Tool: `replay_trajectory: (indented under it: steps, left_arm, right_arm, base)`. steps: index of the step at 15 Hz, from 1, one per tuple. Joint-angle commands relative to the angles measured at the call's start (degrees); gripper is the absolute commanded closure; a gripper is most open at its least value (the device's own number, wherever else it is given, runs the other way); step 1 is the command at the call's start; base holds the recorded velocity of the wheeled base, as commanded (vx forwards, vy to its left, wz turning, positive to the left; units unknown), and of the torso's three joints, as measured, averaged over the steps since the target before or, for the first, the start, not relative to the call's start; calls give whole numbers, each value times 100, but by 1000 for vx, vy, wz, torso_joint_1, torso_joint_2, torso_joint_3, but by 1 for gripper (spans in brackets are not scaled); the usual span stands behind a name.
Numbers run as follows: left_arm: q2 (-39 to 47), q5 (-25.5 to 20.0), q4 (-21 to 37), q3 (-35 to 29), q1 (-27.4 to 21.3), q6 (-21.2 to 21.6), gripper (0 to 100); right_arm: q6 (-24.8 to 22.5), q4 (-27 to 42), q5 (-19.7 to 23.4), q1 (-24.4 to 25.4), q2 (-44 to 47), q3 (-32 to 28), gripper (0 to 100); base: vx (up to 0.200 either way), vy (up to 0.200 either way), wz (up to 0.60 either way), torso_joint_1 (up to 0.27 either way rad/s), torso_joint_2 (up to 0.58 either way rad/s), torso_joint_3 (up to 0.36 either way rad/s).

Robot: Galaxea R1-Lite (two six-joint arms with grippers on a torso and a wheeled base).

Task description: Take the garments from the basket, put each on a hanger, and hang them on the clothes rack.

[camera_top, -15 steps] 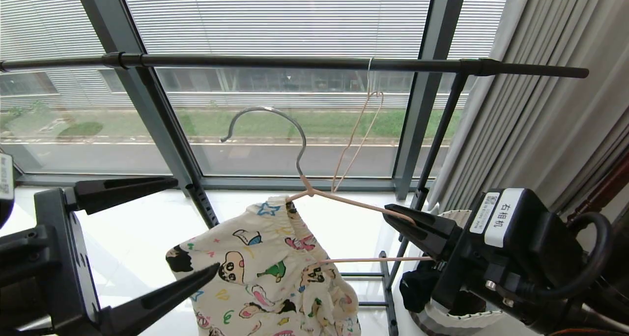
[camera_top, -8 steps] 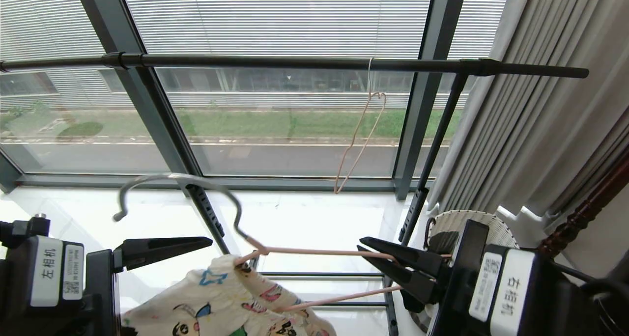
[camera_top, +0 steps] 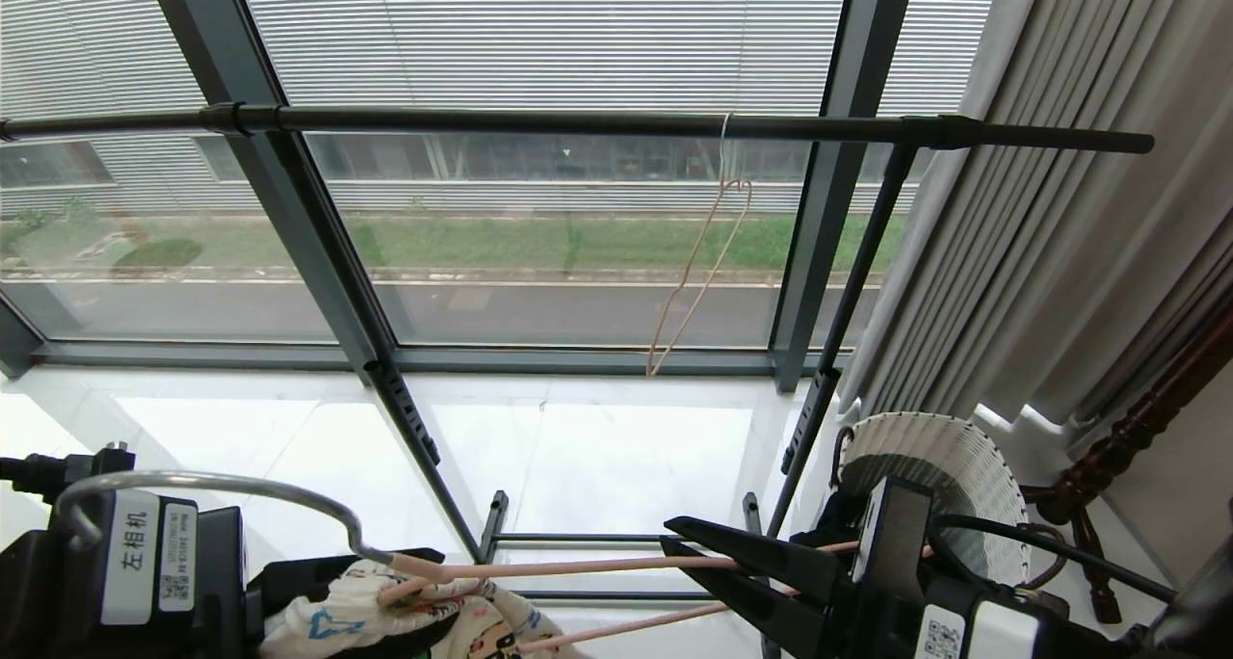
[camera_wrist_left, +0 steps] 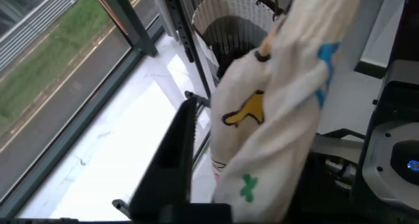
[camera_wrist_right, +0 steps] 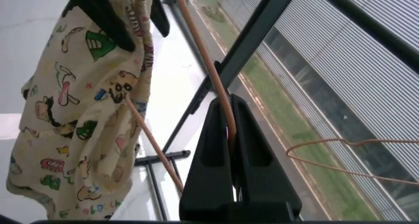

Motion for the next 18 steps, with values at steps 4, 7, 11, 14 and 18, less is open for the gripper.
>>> replay_trajectory:
  steps: [4, 7, 11, 14, 18]
  left_arm:
    - [8, 5, -3, -8, -73, -2, 100]
    - [17, 40, -3, 18, -82, -11, 100]
    - [-19, 1007, -3, 335, -65, -63, 100]
    - [87, 1262, -12, 282, 313, -573, 100]
    - [359, 1262, -3, -746, 445, -1733, 100]
  right_arm:
    - [-170, -3, -87, 7, 31, 14, 100]
    - [-188, -3, -245, 7, 22, 32, 0]
    - [-179, -3, -570, -81, -4, 137, 0]
    - [-170, -3, -579, -81, -30, 330, 0]
    - [-21, -3, -596, -81, 198, 506, 0]
  base:
    - [0, 0, 0, 0, 0, 0]
    - [0, 0, 0, 0, 0, 0]
    - [0, 0, 0, 0, 0, 0]
    - [0, 0, 0, 0, 0, 0]
    - [0, 0, 0, 0, 0, 0]
